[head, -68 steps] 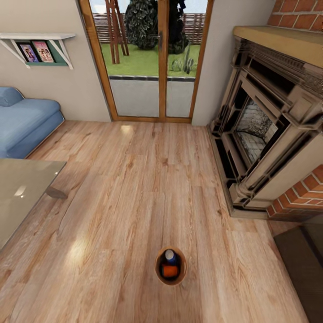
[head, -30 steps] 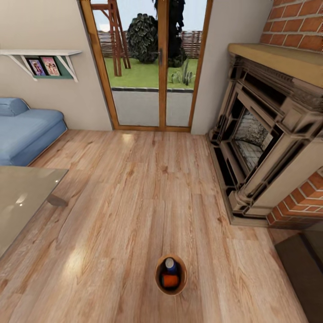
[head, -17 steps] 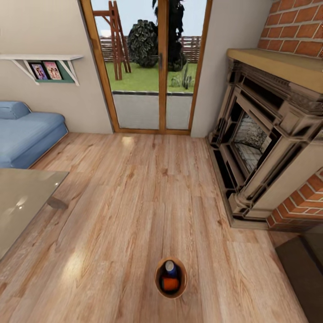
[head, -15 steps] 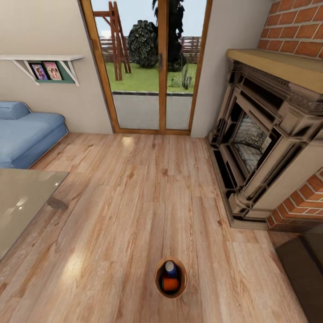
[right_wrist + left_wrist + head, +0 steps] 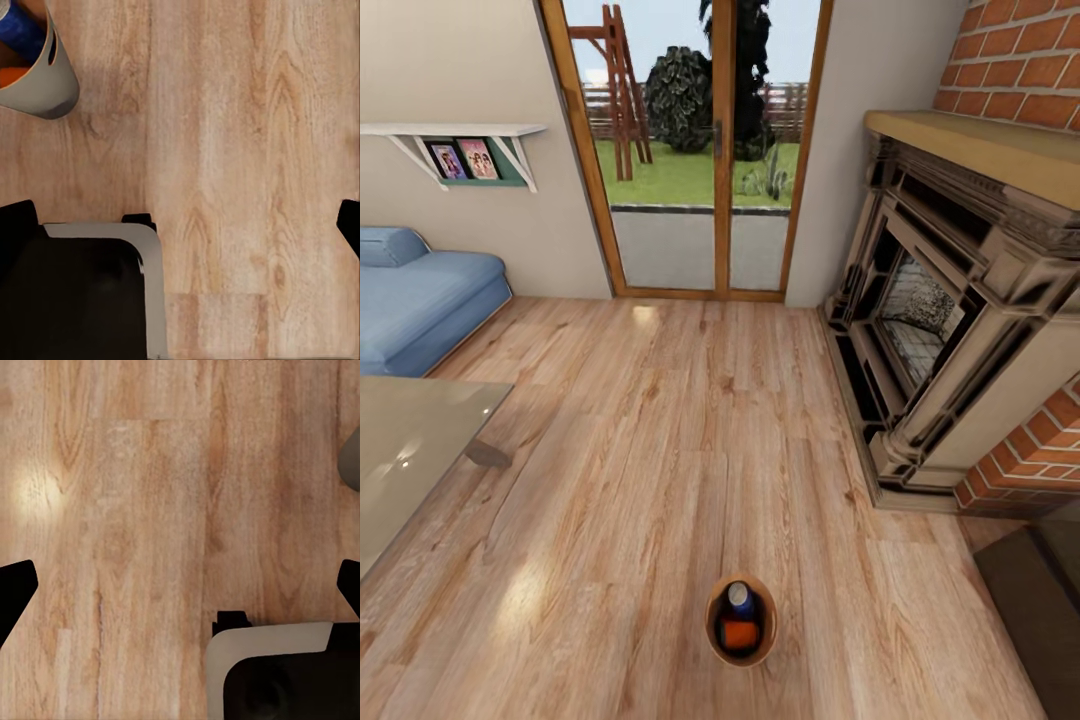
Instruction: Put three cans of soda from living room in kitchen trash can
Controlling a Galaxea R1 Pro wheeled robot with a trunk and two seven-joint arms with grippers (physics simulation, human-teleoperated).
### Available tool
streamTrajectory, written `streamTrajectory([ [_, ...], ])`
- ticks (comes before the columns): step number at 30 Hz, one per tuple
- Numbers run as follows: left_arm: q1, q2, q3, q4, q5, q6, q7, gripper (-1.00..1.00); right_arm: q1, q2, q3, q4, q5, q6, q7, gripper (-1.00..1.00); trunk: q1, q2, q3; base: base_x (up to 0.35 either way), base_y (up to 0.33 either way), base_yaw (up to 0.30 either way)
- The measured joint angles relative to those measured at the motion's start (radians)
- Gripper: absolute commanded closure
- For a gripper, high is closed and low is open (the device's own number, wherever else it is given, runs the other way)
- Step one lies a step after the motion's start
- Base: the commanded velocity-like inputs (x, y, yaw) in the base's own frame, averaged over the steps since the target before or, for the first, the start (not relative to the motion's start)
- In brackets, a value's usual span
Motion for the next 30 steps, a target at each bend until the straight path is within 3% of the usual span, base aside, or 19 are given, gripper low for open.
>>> streamTrajectory([
  [3, 0.011, 0.000, 0.000, 0.000, 0.003, 0.002, 0.003, -1.00, 0.000, 0.001, 0.000, 0.001, 0.002, 0.001, -0.039, -1.00, 0.000, 0.000, 0.000, 0.000, 0.000, 0.000],
  [12, 0.063, 0.000, 0.006, 0.000, 0.008, 0.002, 0.009, -1.00, 0.000, 0.015, 0.000, 0.004, 0.004, 0.001, -0.058, -1.00, 0.000, 0.000, 0.000, 0.000, 0.000, 0.000],
  [30, 0.071, -0.001, 0.011, 0.000, 0.008, 0.003, 0.017, -1.00, -0.001, 0.018, -0.013, 0.086, -0.006, 0.002, -0.061, -1.00, 0.000, 0.000, 0.000, 0.000, 0.000, 0.000],
])
